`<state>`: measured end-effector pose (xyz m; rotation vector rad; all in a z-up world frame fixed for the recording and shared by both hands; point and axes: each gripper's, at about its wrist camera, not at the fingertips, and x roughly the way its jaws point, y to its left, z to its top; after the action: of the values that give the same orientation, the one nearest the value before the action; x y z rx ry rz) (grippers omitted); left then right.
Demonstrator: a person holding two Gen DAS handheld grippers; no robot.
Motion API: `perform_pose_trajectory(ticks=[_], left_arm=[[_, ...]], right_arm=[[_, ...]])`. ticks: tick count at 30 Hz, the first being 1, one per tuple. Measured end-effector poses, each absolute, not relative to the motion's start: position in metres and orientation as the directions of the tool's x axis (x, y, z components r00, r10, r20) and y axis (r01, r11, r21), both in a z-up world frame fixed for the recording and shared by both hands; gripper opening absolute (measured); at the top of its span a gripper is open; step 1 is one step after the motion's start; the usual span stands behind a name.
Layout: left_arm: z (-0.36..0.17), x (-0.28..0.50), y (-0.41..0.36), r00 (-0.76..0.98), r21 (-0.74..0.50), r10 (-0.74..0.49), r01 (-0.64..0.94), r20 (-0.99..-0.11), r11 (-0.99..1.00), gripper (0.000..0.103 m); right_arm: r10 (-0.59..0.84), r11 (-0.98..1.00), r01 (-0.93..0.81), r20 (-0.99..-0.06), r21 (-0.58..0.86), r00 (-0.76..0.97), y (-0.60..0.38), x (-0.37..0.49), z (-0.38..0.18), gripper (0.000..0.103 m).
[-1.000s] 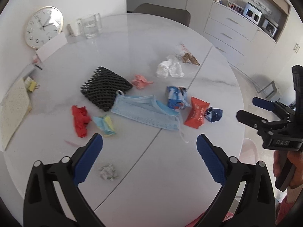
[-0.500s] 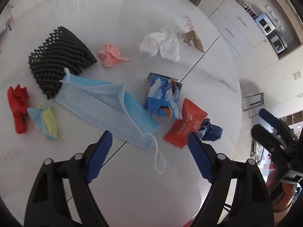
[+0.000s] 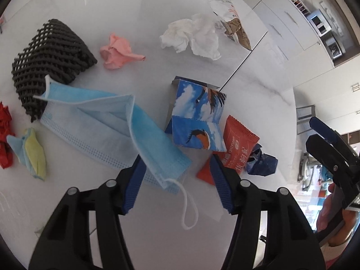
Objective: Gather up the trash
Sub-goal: 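Grasp the blue face mask by its ear loop with the left tool, then grasp the blue bird-printed tissue box with the right tool while the left tool holds the mask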
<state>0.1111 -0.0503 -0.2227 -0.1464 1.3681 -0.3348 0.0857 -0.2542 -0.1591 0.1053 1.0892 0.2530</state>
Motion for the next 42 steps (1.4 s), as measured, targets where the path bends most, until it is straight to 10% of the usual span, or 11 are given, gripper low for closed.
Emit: perform_pose_trajectory(ticks=[9,29,35,42], left_arm=[[-0.226,0.114,-0.043,0.163,-0.281,-0.306,0.160,-0.938,0.946,0.015],[-0.174,0.066,0.001,0.285,-0.261,-0.340,0.281,-0.896,0.924,0.003],[-0.170,0.063,0.015,0.291,-0.273,-0.361,0.303,-0.886,0.913,0.003],[-0.152,0.052,0.015,0.333,-0.262,-0.378,0.344,-0.864,0.902,0.003]], right_arm=[[0.281,0.959,-0.171,-0.855,0.228,0.435,-0.245,0.085,-0.157,0.101],[0.149,0.988,-0.017,-0.917,0.154,0.371,-0.132,0.142,-0.199,0.099],[0.121,0.993,-0.029,-0.932,0.118,0.342,-0.116,0.152,-0.211,0.049],[0.151,0.988,-0.025,-0.903,0.154,0.403,-0.127,0.143,-0.180,0.049]])
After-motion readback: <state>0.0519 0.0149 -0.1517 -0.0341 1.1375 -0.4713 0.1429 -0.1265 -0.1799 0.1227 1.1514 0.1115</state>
